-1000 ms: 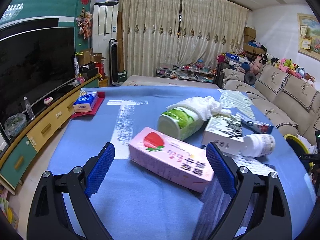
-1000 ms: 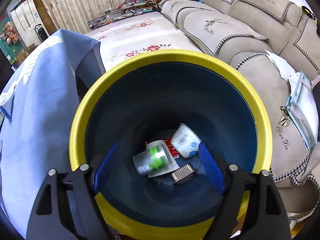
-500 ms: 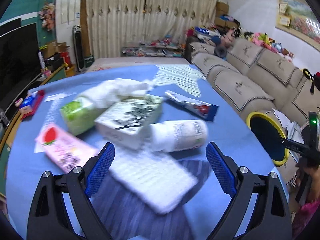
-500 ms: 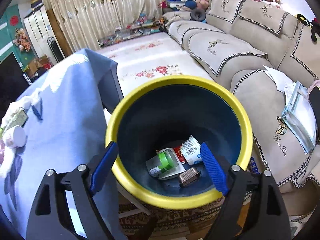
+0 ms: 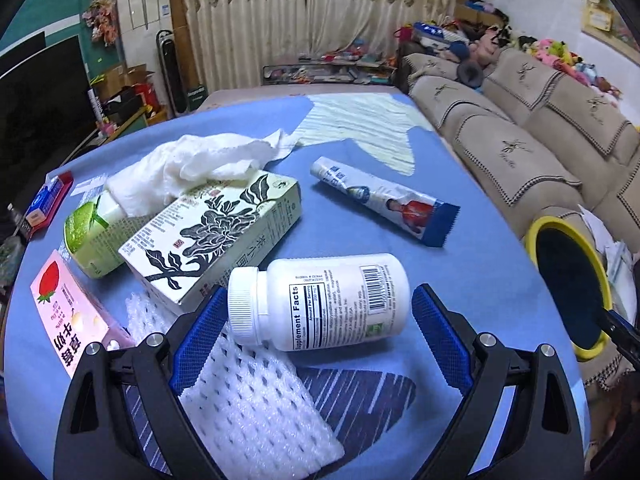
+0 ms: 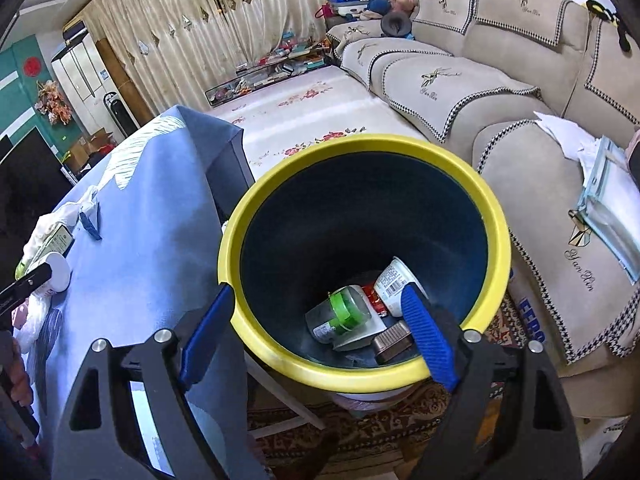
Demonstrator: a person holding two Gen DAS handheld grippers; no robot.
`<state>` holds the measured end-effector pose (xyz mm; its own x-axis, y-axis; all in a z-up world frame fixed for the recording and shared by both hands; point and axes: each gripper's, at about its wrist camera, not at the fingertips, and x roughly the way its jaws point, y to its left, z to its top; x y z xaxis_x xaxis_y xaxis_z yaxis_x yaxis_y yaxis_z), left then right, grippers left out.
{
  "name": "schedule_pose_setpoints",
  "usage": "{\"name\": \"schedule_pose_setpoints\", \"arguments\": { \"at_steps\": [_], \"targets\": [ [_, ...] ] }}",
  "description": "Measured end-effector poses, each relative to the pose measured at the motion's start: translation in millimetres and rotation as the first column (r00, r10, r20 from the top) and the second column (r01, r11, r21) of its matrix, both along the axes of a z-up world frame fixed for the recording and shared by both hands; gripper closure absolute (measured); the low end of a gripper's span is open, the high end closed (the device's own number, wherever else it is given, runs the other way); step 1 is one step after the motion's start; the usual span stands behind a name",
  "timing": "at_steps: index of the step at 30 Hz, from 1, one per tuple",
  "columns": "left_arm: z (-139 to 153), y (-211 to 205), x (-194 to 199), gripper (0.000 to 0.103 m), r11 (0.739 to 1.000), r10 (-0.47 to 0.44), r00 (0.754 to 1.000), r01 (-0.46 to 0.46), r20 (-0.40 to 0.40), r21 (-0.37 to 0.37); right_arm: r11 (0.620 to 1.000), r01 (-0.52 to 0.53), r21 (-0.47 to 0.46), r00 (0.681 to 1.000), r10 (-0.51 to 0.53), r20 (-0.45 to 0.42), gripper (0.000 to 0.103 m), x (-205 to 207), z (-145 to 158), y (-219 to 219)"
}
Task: Collect trash
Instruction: 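Grasp the white supplement bottle with the left gripper and lift it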
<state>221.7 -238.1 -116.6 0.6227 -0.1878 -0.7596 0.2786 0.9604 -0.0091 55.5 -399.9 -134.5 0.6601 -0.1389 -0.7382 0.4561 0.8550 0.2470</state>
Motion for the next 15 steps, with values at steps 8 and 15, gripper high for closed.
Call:
{"name": "schedule_pose_setpoints", "arguments": {
  "at_steps": [8,15],
  "targets": [
    [-13.3,-7.3,11.8,0.017,0.999,0.028,0.999,-0.027,-0.020,0.034,1.000,-0.012,0.026,1.000,0.012,0.008,0.022,0.3,-7.6,-2.0],
    [-14.5,-7.9,17.7,0.018,0.999,0.035,0.999,-0.035,-0.023,0.027,0.999,-0.004,0.034,1.000,0.004,0.014,0.023,-3.2,-7.6,-4.8]
  ]
}}
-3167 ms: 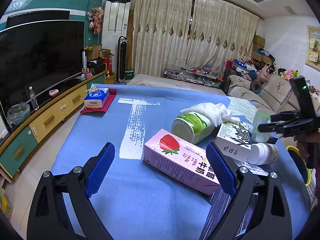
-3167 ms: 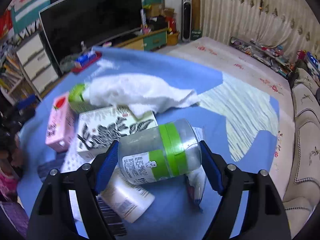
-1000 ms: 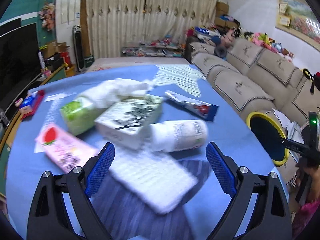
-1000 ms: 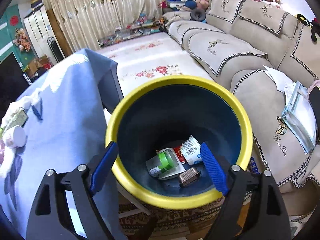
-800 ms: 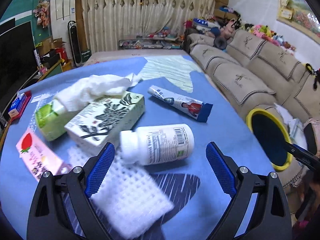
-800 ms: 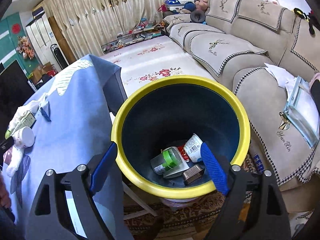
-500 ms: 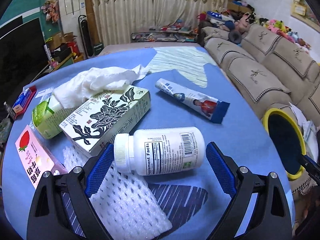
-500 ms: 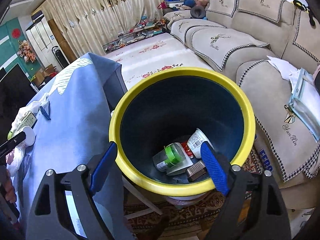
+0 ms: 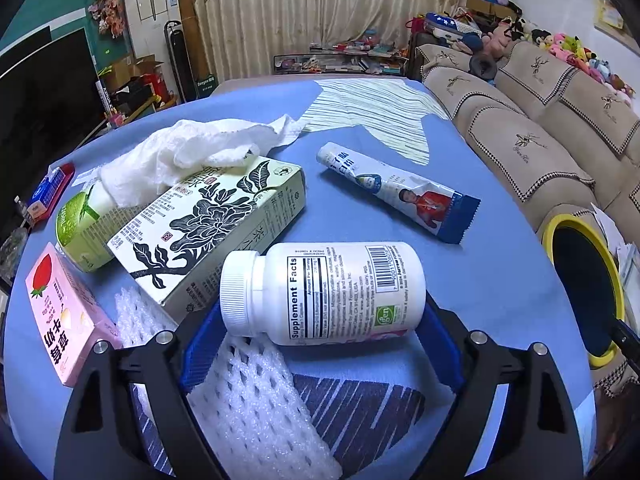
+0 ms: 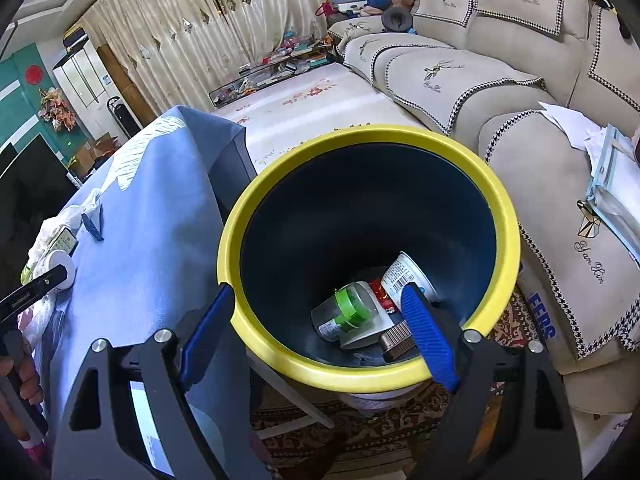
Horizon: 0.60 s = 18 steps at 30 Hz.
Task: Collect trash
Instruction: 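Grasp the white supplement bottle with the left gripper and lift it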
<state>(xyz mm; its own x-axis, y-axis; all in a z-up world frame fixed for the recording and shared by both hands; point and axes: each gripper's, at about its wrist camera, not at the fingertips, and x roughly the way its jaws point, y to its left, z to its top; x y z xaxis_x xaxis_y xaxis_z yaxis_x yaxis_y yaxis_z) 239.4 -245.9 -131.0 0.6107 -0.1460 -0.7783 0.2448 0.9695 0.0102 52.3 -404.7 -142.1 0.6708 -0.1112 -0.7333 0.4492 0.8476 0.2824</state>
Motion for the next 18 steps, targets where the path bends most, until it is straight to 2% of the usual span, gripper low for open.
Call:
{"name": "schedule_pose_setpoints", "arguments": {
  "at_steps": [9,18],
  "targets": [
    [18.4,15.3,-18.9,0.018,0.999,0.002,0.999,-0.001,0.037,-0.033,1.000,-0.003,0.005,1.000,0.003,0.013,0.022,-3.3,3.7,3.9],
    [57.3,18.3,-54.0,0.018,0.995,-0.053,0.993,0.062,0.108,-0.076,1.000,0.005,-0.013,0.999,-0.004,0.034,0.023,-12.7,14.5,8.7]
  ]
}}
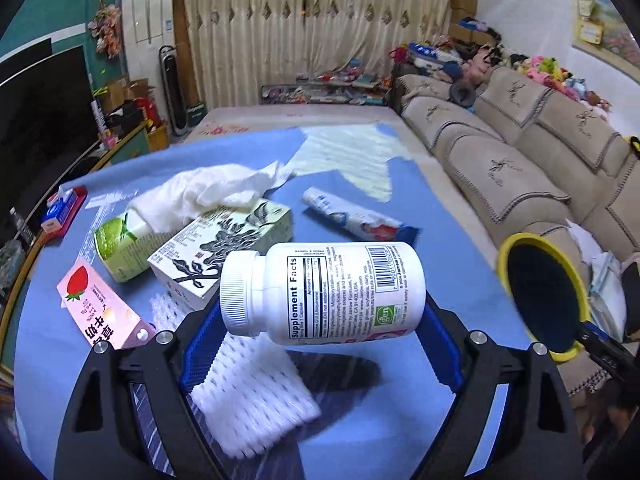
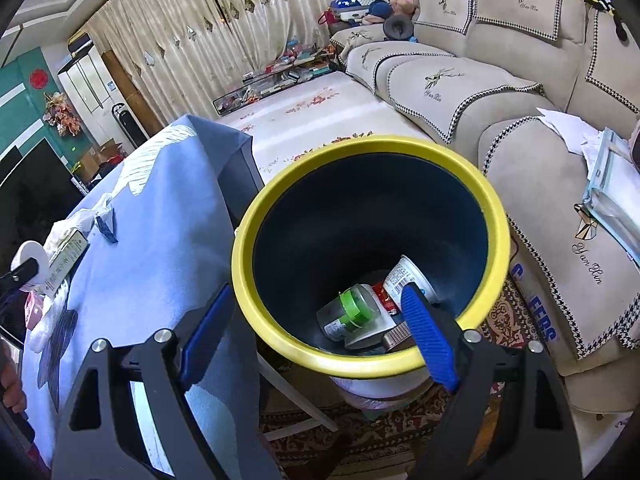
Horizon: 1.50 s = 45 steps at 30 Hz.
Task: Collect trash
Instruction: 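Grasp the white supplement bottle with the left gripper and lift it, then drop the white supplement bottle into the yellow bin with the left gripper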
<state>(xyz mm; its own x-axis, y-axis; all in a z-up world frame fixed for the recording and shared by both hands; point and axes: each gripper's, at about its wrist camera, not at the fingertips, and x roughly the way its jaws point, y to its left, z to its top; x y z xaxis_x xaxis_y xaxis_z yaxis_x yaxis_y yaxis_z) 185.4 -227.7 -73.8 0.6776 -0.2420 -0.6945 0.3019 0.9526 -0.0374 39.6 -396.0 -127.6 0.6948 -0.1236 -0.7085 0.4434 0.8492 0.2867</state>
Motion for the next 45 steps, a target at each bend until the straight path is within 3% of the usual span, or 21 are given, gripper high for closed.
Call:
{"name": "schedule_pose_setpoints", "arguments": {
  "at_steps": [9,16,21,29,33,39,45],
  "targets": [
    [29.0,-43.0,-42.8,0.018,0.980,-0.192,0.981,0.193,0.023,-0.041,0.999,0.047,-0.012,0.999,-0.046,0.025,0.023,-19.6,7.0,-10.7],
    [30.6,-110.0,-60.4,0.018,0.935,-0.353,0.936,0.353,0.001,-0.019,0.992,0.123,-0.037,0.992,-0.122,0.031,0.023,-42.5,8.3,-30.0],
    [20.2,-159.9,-61.2,0.018,0.903,-0.430,0.902,0.430,-0.028,-0.002,0.982,0.184,-0.034,0.983,-0.183,0.028,0.023,-62.7,4.9,-50.7],
    [-13.0,-251.7,-55.8,0.018,0.831,-0.549,0.829,0.555,-0.101,0.042,0.968,0.250,-0.007,0.968,-0.250,0.015,0.022,-88.0,-8.7,-76.3],
    [-36.1,-291.8,-49.7,0.018,0.804,-0.580,0.797,0.594,-0.169,0.044,0.962,0.272,0.002,0.962,-0.272,0.011,0.022,-96.1,-12.2,-84.0],
    [-60.8,-318.9,-35.0,0.018,0.798,-0.581,0.782,0.602,-0.224,0.030,0.954,0.298,0.007,0.954,-0.298,0.004,0.022,-103.4,-14.5,-93.3],
    [-56.9,-301.3,-25.4,0.012,0.814,-0.570,0.793,0.581,-0.213,-0.014,0.955,0.297,0.003,0.955,-0.297,-0.001,0.022,-105.0,-13.9,-89.5]
  ]
}}
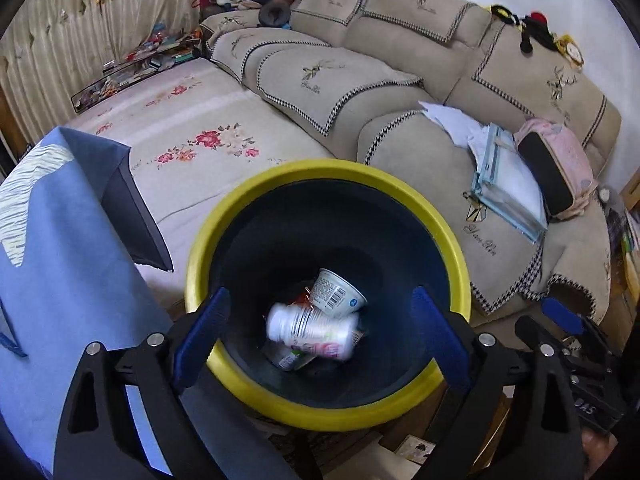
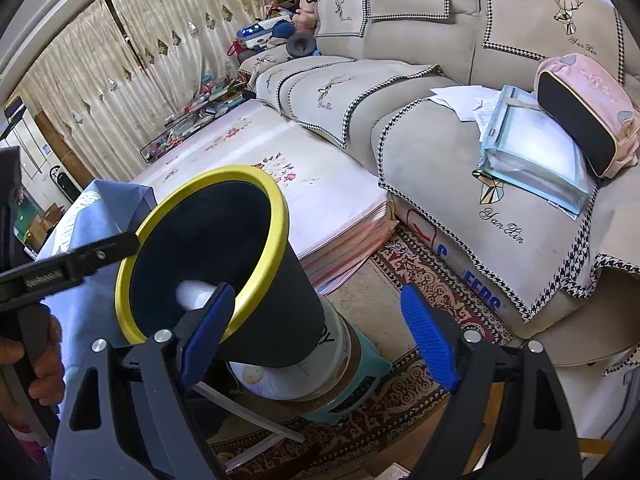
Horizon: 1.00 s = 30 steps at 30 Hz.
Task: Collect trash
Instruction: 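Drop the white supplement bottle into the yellow bin with the left gripper, then grasp the white-and-blue tube on the table with the right gripper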
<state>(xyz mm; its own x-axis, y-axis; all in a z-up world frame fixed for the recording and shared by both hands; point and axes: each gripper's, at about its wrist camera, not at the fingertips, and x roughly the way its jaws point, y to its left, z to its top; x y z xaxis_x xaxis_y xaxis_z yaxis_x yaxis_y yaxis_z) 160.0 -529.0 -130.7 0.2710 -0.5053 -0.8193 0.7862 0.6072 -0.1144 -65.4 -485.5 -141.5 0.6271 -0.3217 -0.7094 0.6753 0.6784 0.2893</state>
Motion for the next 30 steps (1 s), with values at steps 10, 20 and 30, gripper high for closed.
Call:
{"name": "schedule_pose_setpoints", "arguments": {
  "at_steps": [10,20,30],
  "targets": [
    [66.0,116.6,-4.7,0.007,0.980,0.088,0.994,-0.074,0.068,-0.185,0.997,-0.073,-0.023,0.997,0.072,-0.017,0.022,21.8,6.4,24.9],
    [93.9,299.7,15.5,0.005,0.909,0.363,0.923,-0.321,0.126,-0.268,0.979,-0.198,-0.050,0.979,0.196,-0.047,0.022,65.6,16.4,67.0],
    [70.6,450.9,35.9,0.005,0.807,0.581,0.792,-0.530,0.189,-0.258,0.908,-0.413,-0.076,0.910,0.409,-0.063,0.022,137.0,40.5,139.7]
  ]
}}
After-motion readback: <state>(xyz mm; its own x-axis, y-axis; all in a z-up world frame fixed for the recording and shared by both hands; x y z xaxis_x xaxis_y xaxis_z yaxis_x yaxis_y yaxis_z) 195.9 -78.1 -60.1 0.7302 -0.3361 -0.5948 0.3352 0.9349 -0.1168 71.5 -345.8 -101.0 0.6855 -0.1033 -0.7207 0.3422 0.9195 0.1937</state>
